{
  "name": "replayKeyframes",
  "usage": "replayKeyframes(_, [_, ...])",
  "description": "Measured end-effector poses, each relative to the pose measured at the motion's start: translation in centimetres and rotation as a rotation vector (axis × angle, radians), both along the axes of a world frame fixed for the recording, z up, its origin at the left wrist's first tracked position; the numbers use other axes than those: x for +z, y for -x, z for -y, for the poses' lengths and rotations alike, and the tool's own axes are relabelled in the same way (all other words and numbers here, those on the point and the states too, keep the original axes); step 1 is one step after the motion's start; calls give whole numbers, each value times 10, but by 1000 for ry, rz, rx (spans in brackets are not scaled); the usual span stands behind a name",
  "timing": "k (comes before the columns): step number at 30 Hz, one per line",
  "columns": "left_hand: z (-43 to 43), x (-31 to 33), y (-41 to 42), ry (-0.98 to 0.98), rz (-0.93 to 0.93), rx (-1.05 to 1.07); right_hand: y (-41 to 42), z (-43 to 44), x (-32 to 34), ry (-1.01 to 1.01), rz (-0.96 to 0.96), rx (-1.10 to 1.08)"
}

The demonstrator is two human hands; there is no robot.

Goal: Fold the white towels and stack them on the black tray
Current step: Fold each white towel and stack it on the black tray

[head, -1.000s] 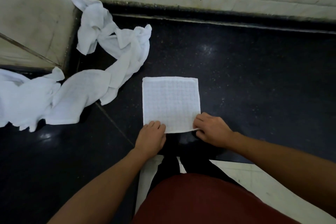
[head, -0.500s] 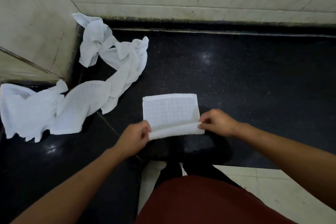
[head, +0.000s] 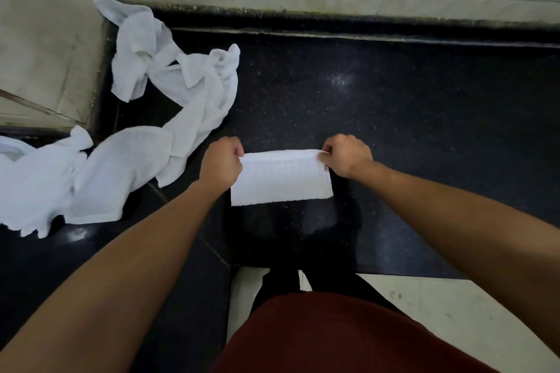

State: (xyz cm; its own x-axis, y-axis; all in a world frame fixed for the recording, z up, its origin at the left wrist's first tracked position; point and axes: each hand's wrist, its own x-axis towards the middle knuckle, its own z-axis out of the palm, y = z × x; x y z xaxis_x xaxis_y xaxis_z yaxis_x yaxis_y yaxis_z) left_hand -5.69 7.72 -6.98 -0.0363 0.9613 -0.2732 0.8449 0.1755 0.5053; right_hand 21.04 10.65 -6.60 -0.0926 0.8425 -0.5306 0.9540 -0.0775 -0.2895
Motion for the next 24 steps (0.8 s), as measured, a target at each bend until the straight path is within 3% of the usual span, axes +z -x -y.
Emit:
replayKeyframes(8, [-5,-17,-2,-58,-81,1,1,-1,-3,-35,119,15])
replayKeyframes(10, [1,-13,-3,-135,-103,-1,1,0,4,-138,125,37])
replayKeyframes(13, [23,-6,-5,-249,-80,-136,15,11,13,-335,-29,85])
replayKeyframes(15, [47,-6,-8,-243,-35,-233,35,24,13,-279,-183,136])
replayKeyframes(18, [76,-14,-9,-58,2,-229,68,53,5,-10,-373,171])
replayKeyframes(20, [82,-22,-5,55,26,-176,78,68,-5,111,-415,166])
replayKeyframes(24, [82,-25,-1,92,103,-99,53,72,-15,147,-419,11])
